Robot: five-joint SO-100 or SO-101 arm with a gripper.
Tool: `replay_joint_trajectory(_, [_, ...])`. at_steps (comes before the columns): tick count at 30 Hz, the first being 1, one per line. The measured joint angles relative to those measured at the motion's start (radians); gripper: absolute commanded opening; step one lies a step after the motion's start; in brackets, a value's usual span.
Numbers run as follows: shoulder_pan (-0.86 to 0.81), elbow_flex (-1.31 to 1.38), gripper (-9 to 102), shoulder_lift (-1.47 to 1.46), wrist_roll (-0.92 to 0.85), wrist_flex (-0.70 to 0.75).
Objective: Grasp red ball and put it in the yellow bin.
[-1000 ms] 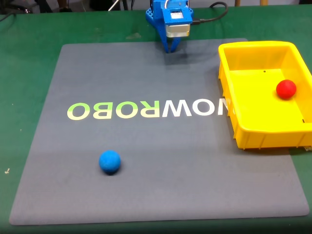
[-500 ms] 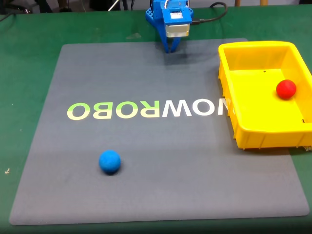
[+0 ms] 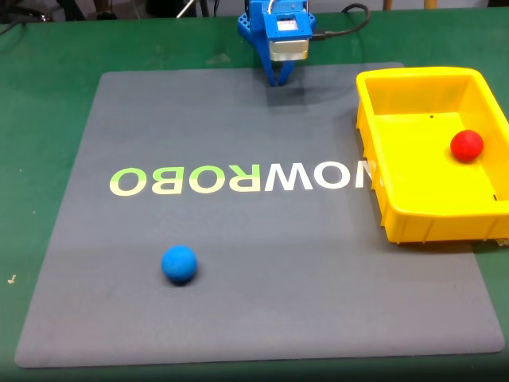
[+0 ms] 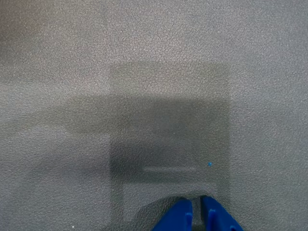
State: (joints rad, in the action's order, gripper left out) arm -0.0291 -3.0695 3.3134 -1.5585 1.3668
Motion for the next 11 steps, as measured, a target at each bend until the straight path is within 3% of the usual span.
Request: replay_joint_trajectory(11, [0.000,0.000,0,0.000,0.000,0.000])
